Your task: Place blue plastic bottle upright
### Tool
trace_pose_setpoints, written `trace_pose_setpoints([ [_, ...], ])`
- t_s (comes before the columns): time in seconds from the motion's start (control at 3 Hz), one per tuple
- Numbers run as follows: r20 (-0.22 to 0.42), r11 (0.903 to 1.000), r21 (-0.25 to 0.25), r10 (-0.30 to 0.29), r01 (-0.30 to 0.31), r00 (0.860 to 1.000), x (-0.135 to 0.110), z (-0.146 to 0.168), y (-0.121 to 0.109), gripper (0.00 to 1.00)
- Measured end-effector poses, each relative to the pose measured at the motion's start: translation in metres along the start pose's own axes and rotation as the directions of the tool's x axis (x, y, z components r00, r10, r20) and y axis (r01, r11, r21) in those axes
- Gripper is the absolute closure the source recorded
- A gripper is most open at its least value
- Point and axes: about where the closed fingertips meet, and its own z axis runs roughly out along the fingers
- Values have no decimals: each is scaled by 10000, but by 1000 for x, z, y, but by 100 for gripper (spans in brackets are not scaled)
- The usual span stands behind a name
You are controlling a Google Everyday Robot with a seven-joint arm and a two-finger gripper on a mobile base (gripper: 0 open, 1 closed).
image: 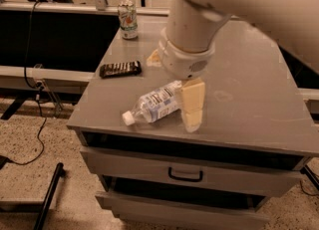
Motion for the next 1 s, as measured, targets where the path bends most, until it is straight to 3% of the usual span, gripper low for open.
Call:
trace_pose_setpoints([
  [0.33, -201, 9982, -380, -467, 459, 9987, -10, 22, -10, 0],
  [1.0, -149, 9923, -1195, -345, 325, 9993, -28, 58, -23, 1],
])
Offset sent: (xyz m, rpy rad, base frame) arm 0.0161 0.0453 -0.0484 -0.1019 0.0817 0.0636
